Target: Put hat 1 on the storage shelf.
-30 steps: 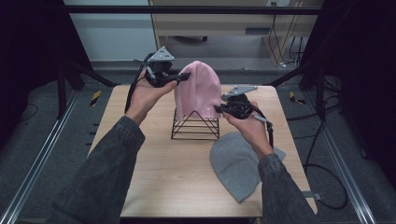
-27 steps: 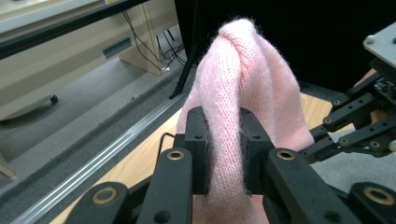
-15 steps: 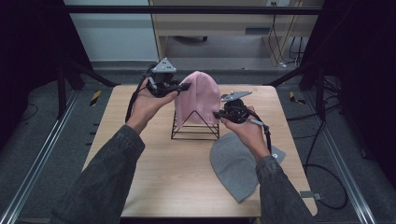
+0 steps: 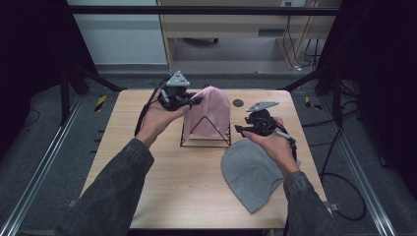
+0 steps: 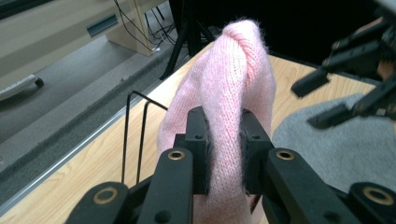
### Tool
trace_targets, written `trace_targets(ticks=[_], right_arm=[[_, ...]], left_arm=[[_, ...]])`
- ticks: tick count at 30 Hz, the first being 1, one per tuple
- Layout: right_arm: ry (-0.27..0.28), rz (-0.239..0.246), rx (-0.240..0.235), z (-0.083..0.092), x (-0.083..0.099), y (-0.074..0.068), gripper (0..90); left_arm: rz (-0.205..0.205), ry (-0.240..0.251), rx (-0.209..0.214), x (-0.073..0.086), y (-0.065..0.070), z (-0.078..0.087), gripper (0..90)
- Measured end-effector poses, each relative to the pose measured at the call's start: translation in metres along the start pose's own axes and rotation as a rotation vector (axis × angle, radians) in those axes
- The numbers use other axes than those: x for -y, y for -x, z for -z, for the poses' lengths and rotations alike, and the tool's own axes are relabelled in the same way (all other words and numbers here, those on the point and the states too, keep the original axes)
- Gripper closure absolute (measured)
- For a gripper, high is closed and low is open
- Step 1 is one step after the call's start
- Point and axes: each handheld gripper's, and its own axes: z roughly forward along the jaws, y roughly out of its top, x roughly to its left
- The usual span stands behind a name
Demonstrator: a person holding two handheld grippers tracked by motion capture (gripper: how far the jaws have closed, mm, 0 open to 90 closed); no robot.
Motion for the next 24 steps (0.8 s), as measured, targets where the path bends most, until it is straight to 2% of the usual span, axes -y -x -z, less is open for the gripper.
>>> trace_targets(ticks=[4,6,7,8,9,10,11,14,15,16,17,21,24], right_arm=[[-0.009,-0.019,0.018,0.006,0.007,0.008,44.7],[-0.014,-0.026,0.025,0.007,0.012,0.01,43.5],[-0.02,-0.026,0.027,0.007,0.015,0.011,42.4],[-0.033,-0.029,0.036,0.007,0.021,0.013,40.1],[-0.033,-0.029,0.036,0.007,0.021,0.013,40.1],[-0.051,-0.042,0.046,0.006,0.03,0.017,37.5],[-0.051,-0.042,0.046,0.006,0.03,0.017,37.5],[-0.076,-0.067,0.054,0.005,0.039,0.022,34.2],[-0.081,-0.073,0.057,0.004,0.042,0.023,33.1],[-0.095,-0.085,0.058,0.002,0.047,0.026,31.4],[-0.095,-0.085,0.058,0.002,0.047,0.026,31.4],[-0.148,-0.104,0.031,-0.007,0.053,0.031,27.7],[-0.18,-0.107,0.027,-0.016,0.055,0.035,32.5]], left_arm=[[-0.007,-0.03,0.005,0.006,0.001,-0.002,76.1],[0.007,-0.02,-0.003,0.01,0.002,0.0,73.4],[0.02,-0.009,-0.005,0.013,0.002,0.001,69.2],[0.026,-0.002,-0.01,0.014,0.002,0.003,58.0],[0.032,0.003,-0.015,0.016,0.003,0.007,58.0],[0.037,0.011,-0.022,0.019,0.004,0.012,49.2],[0.037,0.013,-0.031,0.02,0.005,0.016,49.2],[0.047,0.017,-0.044,0.032,0.01,0.033,36.2],[0.05,0.011,-0.051,0.039,0.012,0.038,32.9],[0.05,-0.001,-0.055,0.054,0.017,0.048,27.9],[0.05,-0.001,-0.055,0.054,0.017,0.048,24.8],[0.035,-0.048,-0.063,0.103,0.029,0.068,18.8],[0.059,-0.088,-0.062,0.14,0.034,0.078,13.5]])
